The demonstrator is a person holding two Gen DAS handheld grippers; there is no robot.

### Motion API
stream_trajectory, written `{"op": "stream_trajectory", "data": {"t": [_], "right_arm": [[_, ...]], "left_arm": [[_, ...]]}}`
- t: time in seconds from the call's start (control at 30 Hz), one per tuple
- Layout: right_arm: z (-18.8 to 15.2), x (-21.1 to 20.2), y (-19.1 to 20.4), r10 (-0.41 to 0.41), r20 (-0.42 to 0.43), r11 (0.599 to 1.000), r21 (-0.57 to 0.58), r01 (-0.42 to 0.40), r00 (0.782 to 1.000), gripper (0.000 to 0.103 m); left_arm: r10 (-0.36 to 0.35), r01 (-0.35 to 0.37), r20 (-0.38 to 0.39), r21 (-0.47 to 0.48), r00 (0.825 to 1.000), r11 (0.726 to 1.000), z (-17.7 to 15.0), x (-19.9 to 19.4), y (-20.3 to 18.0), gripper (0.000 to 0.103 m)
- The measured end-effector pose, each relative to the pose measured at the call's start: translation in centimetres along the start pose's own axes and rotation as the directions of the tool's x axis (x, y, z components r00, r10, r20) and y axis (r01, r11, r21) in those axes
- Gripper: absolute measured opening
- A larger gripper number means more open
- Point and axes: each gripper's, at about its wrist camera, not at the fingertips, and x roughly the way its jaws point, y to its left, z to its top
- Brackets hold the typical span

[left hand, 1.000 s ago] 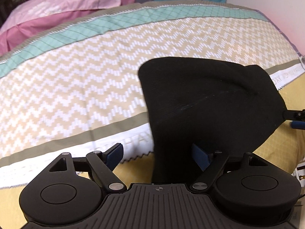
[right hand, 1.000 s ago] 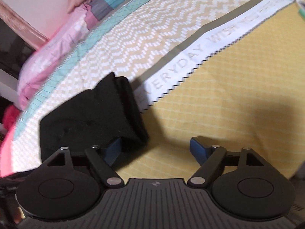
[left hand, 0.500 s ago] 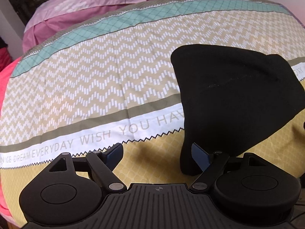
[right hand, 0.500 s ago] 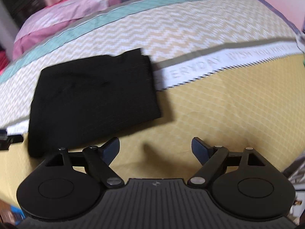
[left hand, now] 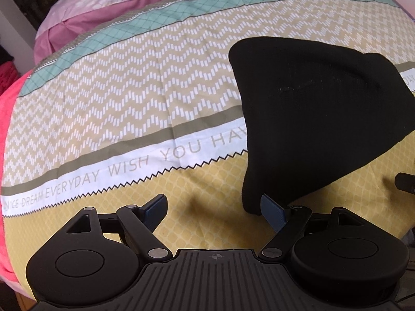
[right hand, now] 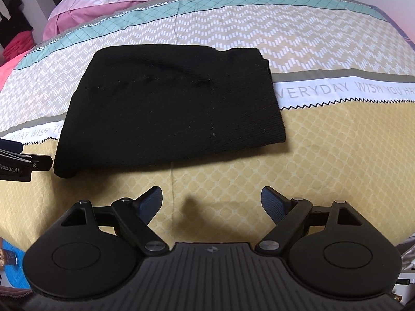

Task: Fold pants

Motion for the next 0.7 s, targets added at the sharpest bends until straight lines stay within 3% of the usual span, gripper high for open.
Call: {"op": "stream_trajectory", "data": {"t": [0.7], "right_arm": [[-0.33,0.35,-0.52,0.034,-0.02,0.999,0.043,-0.033,0.999,0.087]], "left_arm": [[-0.004,0.005,-0.022,0.008,1.0,1.0,-0.08,0.05,-0.97,0.103]]}}
